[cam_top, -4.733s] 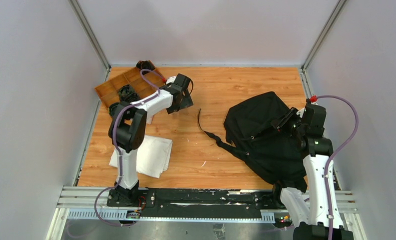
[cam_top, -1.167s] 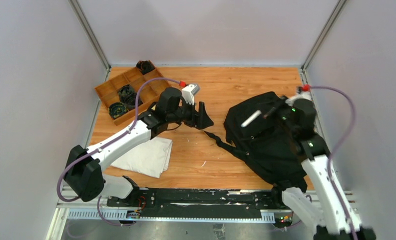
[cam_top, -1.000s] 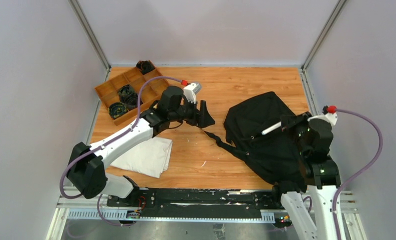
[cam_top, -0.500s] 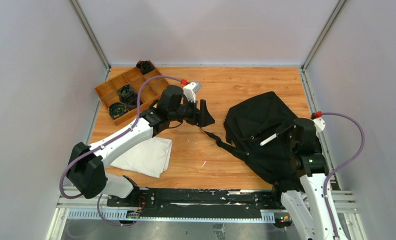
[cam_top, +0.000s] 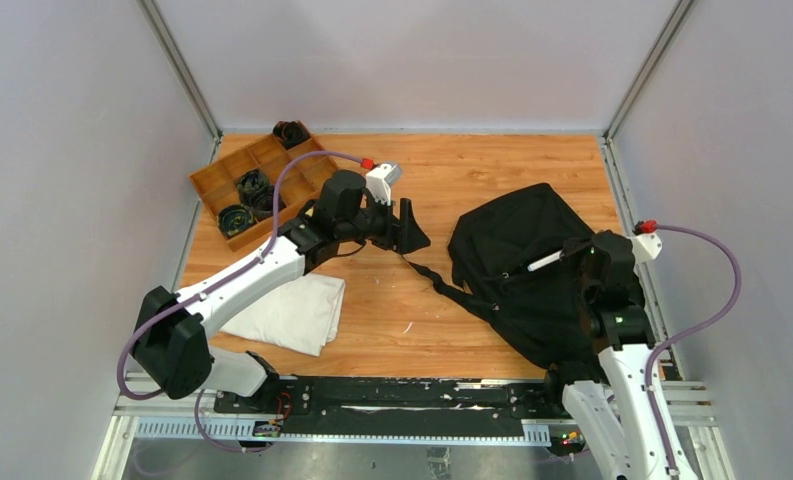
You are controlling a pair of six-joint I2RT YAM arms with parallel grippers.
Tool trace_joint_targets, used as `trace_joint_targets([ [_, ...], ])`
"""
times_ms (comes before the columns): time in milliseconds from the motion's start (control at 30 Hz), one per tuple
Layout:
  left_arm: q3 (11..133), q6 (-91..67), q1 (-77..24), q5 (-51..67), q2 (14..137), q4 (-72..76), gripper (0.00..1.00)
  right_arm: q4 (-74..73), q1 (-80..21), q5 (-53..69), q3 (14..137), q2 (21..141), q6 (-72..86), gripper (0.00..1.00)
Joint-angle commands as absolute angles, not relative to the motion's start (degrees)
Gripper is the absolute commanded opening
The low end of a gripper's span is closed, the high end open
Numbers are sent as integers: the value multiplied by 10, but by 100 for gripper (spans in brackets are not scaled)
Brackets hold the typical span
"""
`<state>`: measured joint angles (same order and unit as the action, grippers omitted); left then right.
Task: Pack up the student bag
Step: Place the stationery in the student bag, then pick up the stationery from the center of the board.
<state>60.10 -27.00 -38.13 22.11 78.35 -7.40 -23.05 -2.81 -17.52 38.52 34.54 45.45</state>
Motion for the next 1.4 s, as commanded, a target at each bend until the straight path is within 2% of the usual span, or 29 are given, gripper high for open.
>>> trace_joint_targets([
  [0,598,-266,-385,233,773,-66,73,-151,-19,-188,326,348,492,0],
  [233,598,-260,-386,230,779,-70,74,-112,-19,-106,288,369,499,2],
  [333,602,-260,-385,233,790,-72,74,-128,-20,-71,307,386,470,45],
  [400,607,-259,-385,241,805,-75,75,-159,-20,-84,327,382,458,59],
  [467,620,-256,-385,231,824,-97,75,-171,-20,-104,337,365,443,64],
  [633,663,-235,-379,132,867,-182,75,-198,-19,-148,371,329,408,69],
  [800,690,-236,-323,56,932,-262,75,-221,-19,-156,416,333,365,67],
  [867,683,-245,-299,-14,930,-284,76,-223,-19,-147,426,336,354,66],
  [933,684,-238,-277,-90,932,-307,80,-225,-19,-131,431,340,348,66],
  [1000,692,-208,-274,-189,950,-323,96,-226,-19,-115,430,346,351,65],
  [1133,737,-159,-265,-328,1000,-386,99,-222,-19,-93,433,367,351,65],
  [1367,737,-133,-172,-199,1019,-367,98,-222,-19,-93,454,401,325,65],
])
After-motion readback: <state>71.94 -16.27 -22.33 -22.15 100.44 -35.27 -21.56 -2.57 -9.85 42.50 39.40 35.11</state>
